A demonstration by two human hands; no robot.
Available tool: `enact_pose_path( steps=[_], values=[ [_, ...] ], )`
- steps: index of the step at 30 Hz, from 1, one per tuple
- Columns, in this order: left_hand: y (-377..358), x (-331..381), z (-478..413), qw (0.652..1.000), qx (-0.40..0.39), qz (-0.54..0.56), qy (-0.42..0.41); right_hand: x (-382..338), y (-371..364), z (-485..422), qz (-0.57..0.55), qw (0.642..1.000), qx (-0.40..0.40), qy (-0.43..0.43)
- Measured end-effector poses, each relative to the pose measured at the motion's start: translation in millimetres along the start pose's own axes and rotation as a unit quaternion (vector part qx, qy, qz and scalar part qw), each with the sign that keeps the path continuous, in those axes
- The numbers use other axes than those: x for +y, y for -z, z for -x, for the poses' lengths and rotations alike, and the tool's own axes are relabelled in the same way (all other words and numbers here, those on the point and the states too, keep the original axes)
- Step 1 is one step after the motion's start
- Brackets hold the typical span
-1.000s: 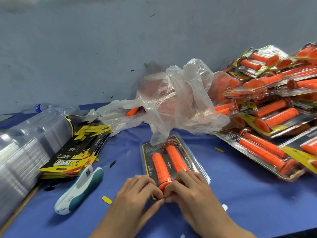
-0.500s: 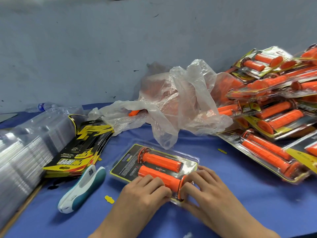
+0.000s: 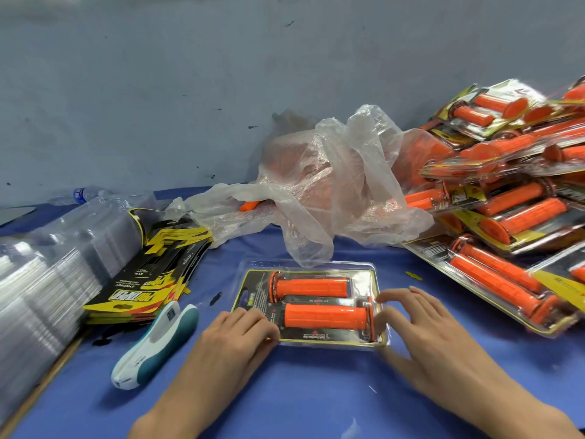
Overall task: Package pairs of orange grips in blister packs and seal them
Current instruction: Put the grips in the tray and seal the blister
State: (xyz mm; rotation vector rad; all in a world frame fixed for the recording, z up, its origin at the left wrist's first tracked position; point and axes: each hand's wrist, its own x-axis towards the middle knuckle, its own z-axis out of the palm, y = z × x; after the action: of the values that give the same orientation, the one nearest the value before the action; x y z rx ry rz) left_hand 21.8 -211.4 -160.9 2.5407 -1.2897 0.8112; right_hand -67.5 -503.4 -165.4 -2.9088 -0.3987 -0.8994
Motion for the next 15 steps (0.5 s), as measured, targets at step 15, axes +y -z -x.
enact_pose_path(
  steps=[15],
  values=[
    [5.7, 9.4, -3.2, 1.0, -0.001, 0.007, -0.008, -34.9, -18.4, -15.6, -0.076, 0.996, 0.026, 0.022]
  ],
)
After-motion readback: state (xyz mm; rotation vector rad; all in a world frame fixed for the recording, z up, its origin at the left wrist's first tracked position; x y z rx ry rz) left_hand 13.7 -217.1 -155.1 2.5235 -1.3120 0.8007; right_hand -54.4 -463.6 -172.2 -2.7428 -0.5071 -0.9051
